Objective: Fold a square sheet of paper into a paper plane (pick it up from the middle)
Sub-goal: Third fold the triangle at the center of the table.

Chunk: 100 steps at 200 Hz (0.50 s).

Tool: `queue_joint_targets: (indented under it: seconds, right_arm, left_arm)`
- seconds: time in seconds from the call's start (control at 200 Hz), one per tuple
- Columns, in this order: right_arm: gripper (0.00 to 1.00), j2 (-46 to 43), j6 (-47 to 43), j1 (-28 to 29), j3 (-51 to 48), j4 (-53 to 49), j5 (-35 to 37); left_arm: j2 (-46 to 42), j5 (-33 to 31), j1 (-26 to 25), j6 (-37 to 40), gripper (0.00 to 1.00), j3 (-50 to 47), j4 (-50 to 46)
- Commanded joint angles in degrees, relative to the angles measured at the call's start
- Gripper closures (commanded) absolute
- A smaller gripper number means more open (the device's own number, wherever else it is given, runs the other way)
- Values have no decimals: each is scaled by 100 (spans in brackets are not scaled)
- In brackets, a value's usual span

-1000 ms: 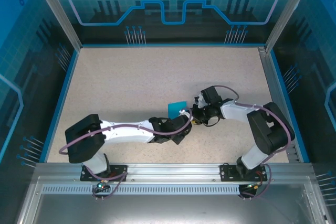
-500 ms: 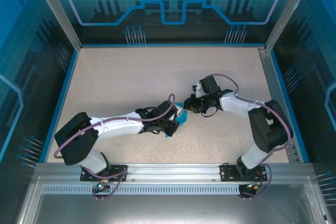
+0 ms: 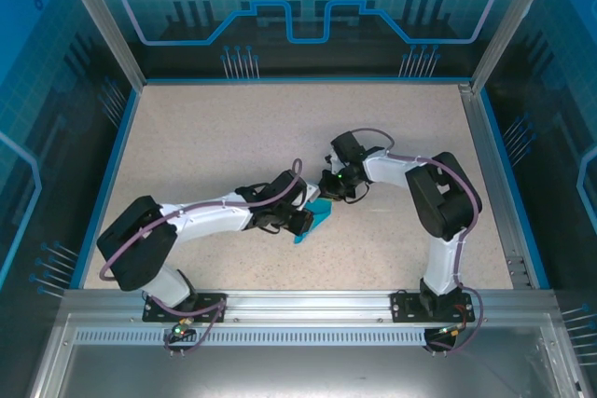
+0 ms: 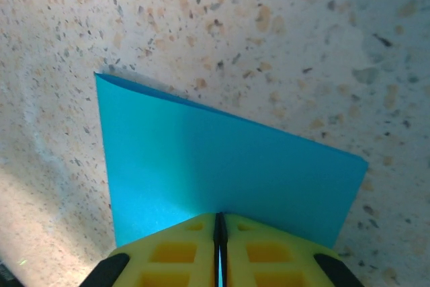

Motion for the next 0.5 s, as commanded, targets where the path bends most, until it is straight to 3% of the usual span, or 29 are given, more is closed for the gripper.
queue_joint_targets:
  seconds: [0.0, 0.495]
  right_arm:
    - [89, 191, -236, 148, 93, -480, 305]
    - [88, 152, -237, 148, -38, -493, 396]
  left_arm:
    - [196, 286, 144, -10, 94, 31, -25]
    - [466, 158, 356, 8, 91, 119, 44]
